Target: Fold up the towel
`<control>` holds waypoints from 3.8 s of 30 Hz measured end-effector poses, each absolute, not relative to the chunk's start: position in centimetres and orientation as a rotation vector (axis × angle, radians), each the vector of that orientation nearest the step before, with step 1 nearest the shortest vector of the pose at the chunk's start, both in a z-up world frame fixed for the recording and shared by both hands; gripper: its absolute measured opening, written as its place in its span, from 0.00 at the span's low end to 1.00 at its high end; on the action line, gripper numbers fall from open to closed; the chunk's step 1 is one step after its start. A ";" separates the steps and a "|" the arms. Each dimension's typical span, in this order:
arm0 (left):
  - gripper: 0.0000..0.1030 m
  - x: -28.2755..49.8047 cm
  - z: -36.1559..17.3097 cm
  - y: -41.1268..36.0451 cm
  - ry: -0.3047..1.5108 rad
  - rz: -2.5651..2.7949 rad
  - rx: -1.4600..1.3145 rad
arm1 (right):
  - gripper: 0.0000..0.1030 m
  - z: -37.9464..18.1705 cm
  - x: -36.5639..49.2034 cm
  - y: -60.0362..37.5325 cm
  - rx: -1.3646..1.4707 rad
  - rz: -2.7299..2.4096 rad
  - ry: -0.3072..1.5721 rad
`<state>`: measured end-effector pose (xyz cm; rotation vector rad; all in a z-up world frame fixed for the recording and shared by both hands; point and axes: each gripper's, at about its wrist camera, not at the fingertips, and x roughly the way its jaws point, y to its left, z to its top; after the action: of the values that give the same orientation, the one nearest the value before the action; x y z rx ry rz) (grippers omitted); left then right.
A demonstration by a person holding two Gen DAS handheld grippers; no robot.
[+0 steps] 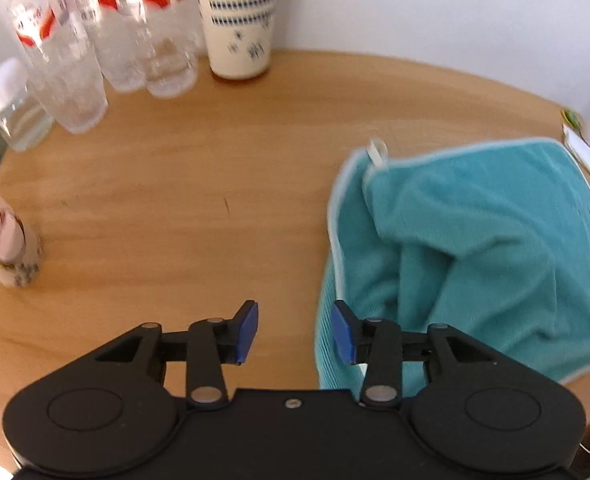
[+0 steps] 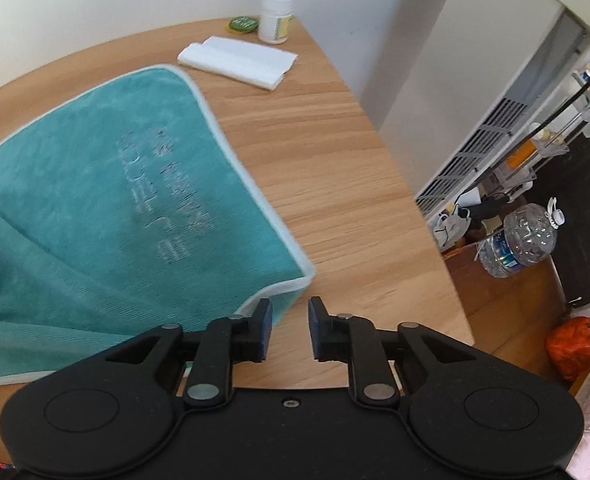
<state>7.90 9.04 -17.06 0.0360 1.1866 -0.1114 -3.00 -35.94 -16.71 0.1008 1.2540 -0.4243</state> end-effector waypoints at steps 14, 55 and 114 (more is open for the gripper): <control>0.58 14.7 -17.9 6.6 1.159 -0.140 0.127 | 0.25 -18.5 2.5 -34.3 -0.025 -0.267 1.191; 0.04 12.3 -16.3 8.1 1.091 -0.030 0.157 | 0.29 -21.0 6.5 -34.9 -0.107 -0.270 1.271; 0.05 10.0 -19.4 1.8 1.194 -0.457 0.352 | 0.03 -21.3 19.1 -33.3 -0.266 0.199 1.235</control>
<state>9.98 1.79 -19.38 0.3515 1.1940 -0.4566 19.06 -33.26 -21.29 -0.2665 1.2346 0.1994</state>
